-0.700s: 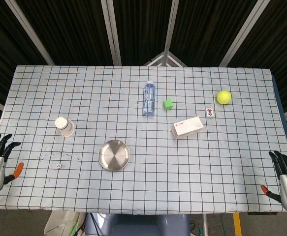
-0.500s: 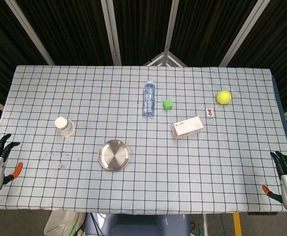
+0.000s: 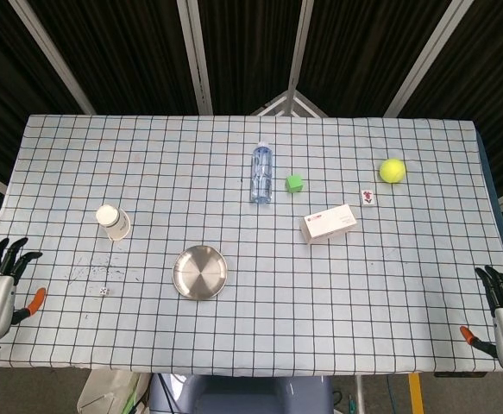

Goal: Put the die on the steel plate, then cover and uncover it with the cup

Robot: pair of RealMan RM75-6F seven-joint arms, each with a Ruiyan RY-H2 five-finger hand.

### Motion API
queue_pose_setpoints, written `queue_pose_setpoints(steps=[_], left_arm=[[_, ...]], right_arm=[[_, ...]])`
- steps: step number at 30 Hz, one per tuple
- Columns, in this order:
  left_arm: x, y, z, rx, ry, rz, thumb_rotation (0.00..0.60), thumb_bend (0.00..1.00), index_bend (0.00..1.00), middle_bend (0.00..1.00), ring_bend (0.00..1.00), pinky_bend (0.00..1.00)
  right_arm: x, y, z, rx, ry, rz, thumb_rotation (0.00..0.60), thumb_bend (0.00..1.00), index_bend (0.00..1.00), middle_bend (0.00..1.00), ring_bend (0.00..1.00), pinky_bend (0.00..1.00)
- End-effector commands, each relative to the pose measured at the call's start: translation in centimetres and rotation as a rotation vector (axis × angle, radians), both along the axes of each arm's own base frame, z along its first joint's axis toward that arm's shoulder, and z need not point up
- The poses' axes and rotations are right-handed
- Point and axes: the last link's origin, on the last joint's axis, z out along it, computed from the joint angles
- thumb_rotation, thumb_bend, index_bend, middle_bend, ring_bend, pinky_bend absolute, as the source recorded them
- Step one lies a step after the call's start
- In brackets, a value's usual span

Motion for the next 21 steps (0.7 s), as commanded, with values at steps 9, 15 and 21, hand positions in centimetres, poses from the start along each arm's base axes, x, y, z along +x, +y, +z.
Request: queue_pose_setpoints(steps=[9, 15, 21], left_arm=[[0.3, 0.0, -1.5, -0.08, 0.068, 0.014, 0.6, 0.39, 0.27, 0.05, 0.0, 0.06], [0.8, 1.7, -3.0, -0.167, 0.17, 0.053, 0.6, 0.39, 0.29, 0.04, 0.0, 0.06], [1.8, 3.7, -4.6, -0.25, 0.254, 0.064, 0.6, 0.39, 0.3, 0.03, 0.0, 0.06]], right_arm=[[0.1, 0.1, 0.2, 0.004, -0.01, -0.021, 0.6, 0.04, 0.11, 0.12, 0.13, 0.09], [0.1, 0.2, 0.0, 0.02, -0.014, -0.03, 0.6, 0.04, 0.11, 0.12, 0.13, 0.09], [0.0, 0.1, -0.3, 0.035, -0.015, -0.044, 0.6, 0.04, 0.11, 0.12, 0.13, 0.09]])
